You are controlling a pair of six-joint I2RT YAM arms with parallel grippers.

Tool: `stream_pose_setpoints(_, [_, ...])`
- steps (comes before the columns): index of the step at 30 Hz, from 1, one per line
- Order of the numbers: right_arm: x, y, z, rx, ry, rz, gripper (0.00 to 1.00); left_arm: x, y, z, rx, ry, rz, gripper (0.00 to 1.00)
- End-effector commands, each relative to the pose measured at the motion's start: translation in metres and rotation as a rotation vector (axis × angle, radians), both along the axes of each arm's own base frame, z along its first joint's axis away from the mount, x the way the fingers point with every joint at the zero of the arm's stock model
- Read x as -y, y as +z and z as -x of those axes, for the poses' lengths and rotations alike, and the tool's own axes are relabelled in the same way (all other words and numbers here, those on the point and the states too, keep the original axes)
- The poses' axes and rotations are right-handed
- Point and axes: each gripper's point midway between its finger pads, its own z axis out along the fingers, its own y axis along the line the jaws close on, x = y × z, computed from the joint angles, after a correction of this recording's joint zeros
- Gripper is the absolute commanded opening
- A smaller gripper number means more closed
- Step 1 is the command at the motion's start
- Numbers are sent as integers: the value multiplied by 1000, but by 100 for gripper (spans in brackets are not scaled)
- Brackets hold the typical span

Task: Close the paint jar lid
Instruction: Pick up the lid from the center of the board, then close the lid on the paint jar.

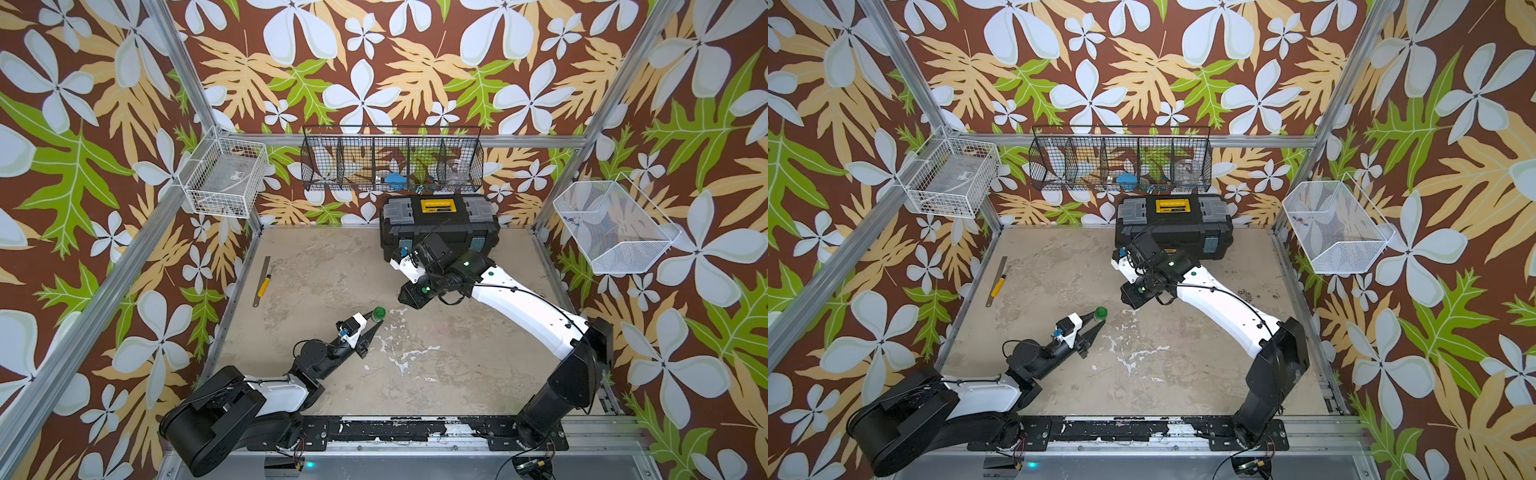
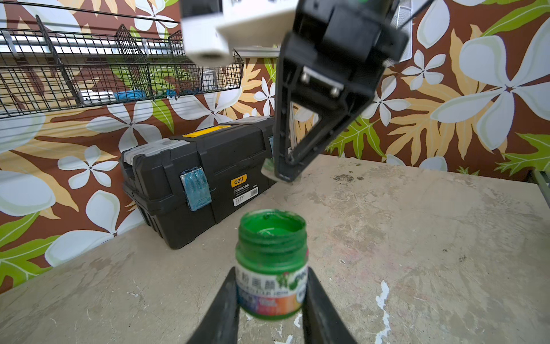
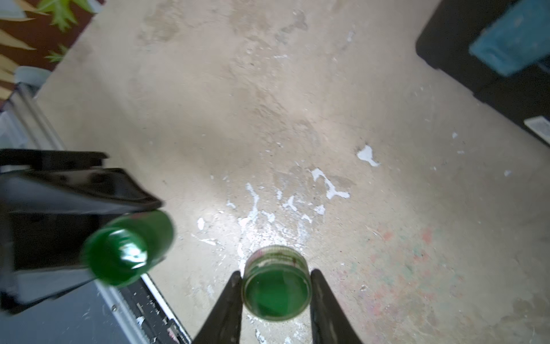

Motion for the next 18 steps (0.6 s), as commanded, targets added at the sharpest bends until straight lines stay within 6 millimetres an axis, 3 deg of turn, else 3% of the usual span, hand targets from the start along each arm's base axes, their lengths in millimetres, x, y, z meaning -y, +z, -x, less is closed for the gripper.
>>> stream_pose_setpoints(1, [-9, 8, 23, -36, 84, 6, 30, 3, 8, 2, 22, -27, 18, 22])
stream_pose_setpoints(18, [-39, 11, 44, -48, 178, 23, 30, 4, 9, 3, 24, -30, 19, 22])
